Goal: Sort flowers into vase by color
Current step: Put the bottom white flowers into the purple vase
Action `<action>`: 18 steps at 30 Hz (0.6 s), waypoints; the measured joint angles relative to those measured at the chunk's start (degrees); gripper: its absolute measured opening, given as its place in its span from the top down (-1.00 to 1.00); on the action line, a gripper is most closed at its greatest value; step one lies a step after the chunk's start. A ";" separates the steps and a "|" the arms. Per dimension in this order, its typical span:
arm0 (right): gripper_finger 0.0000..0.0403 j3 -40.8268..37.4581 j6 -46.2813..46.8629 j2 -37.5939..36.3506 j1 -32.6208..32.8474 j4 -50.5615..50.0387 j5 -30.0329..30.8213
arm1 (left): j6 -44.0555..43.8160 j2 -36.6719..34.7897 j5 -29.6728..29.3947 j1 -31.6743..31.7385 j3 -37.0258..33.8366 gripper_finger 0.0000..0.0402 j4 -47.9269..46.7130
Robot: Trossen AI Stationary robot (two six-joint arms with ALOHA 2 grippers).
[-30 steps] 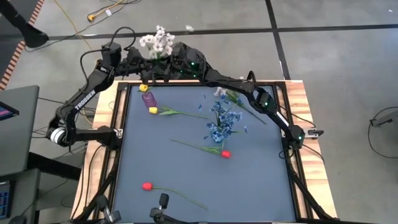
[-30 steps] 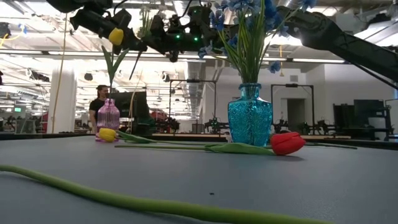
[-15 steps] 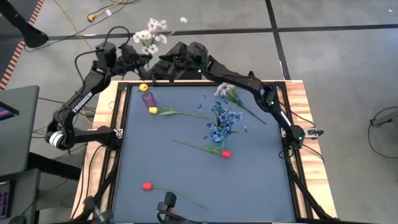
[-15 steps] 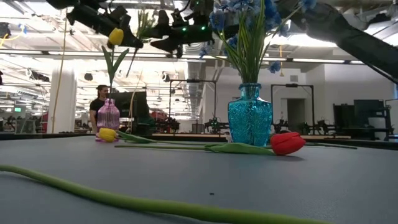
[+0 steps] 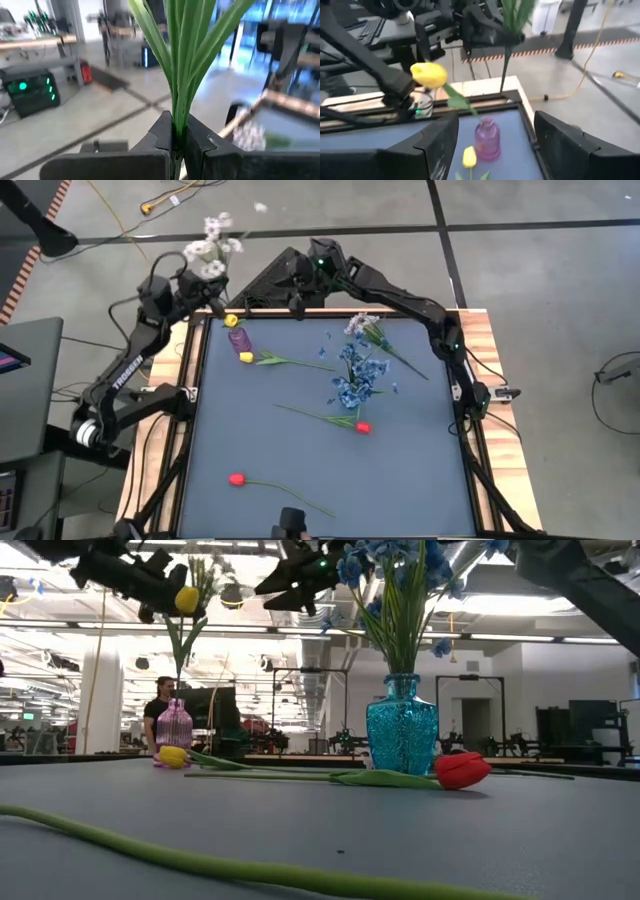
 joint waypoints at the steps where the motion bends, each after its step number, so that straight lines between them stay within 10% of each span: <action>1: -0.42 0.00 0.00 -0.34 0.00 -1.46 -0.70 | -2.27 -1.04 0.04 0.00 -2.19 1.00 3.33; 18: -0.42 0.02 -1.31 -1.46 2.42 -16.89 -3.76 | -7.21 -11.00 -3.41 -0.07 -17.82 1.00 9.18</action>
